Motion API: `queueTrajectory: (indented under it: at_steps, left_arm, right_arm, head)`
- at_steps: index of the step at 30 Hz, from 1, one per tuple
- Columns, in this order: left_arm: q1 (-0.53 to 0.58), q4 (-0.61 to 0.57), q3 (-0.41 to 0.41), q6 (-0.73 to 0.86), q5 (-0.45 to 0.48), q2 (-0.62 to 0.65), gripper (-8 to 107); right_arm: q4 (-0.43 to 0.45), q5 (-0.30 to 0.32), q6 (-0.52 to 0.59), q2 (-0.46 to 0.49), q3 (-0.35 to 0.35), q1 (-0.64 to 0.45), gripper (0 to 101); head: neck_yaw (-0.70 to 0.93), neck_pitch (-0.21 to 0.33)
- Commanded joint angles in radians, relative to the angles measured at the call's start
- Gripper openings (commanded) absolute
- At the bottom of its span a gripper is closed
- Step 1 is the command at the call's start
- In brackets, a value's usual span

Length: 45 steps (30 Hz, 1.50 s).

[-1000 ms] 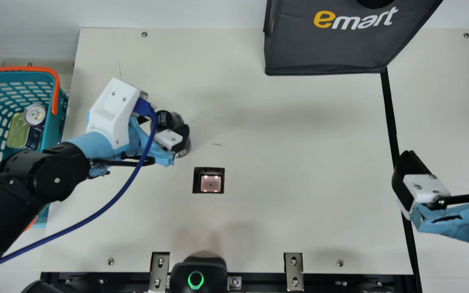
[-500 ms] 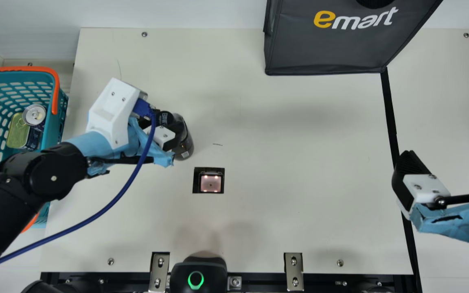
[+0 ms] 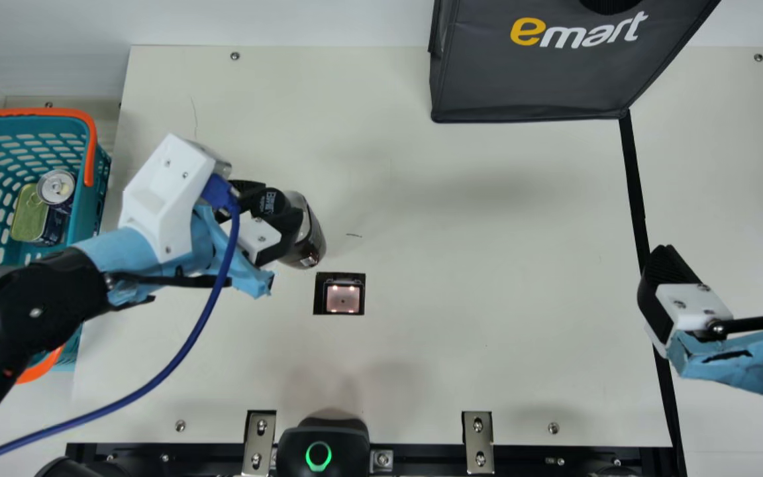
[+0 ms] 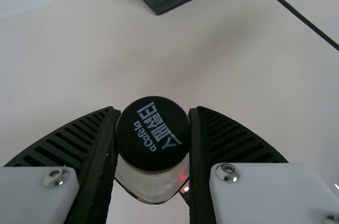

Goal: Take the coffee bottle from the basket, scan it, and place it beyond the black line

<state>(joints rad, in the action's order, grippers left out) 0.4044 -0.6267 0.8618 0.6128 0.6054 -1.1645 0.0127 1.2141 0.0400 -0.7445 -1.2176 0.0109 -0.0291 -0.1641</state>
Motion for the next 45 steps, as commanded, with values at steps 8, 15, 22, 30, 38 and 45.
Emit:
queueTrajectory:
  at_steps: [8,15,22,30,38,45]
  left_arm:
    - [0.018,-0.045,-0.028,0.054,0.086,0.088,10]
    - [0.048,-0.041,-0.050,0.047,0.127,0.147,10]
    - [0.078,-0.029,-0.064,0.028,0.154,0.189,10]
    - [0.117,-0.011,-0.072,-0.010,0.170,0.220,10]
    - [0.155,0.008,-0.081,-0.052,0.173,0.242,10]
    - [0.181,0.022,-0.090,-0.078,0.176,0.258,10]
  right_arm:
    - [0.000,0.000,0.000,0.000,0.000,0.000,91]
    - [0.000,0.000,0.000,0.000,0.000,0.000,91]
    - [0.000,0.000,0.000,0.000,0.000,0.000,91]
    - [0.000,0.000,0.000,0.000,0.000,0.000,91]
    - [0.000,0.001,0.000,0.000,0.000,0.000,91]
    - [0.000,0.000,0.000,0.000,0.000,0.000,91]
  head:
    - [0.002,0.026]
    - [0.002,0.026]
    - [0.002,0.026]
    - [0.002,0.026]
    - [0.002,0.026]
    - [0.002,0.026]
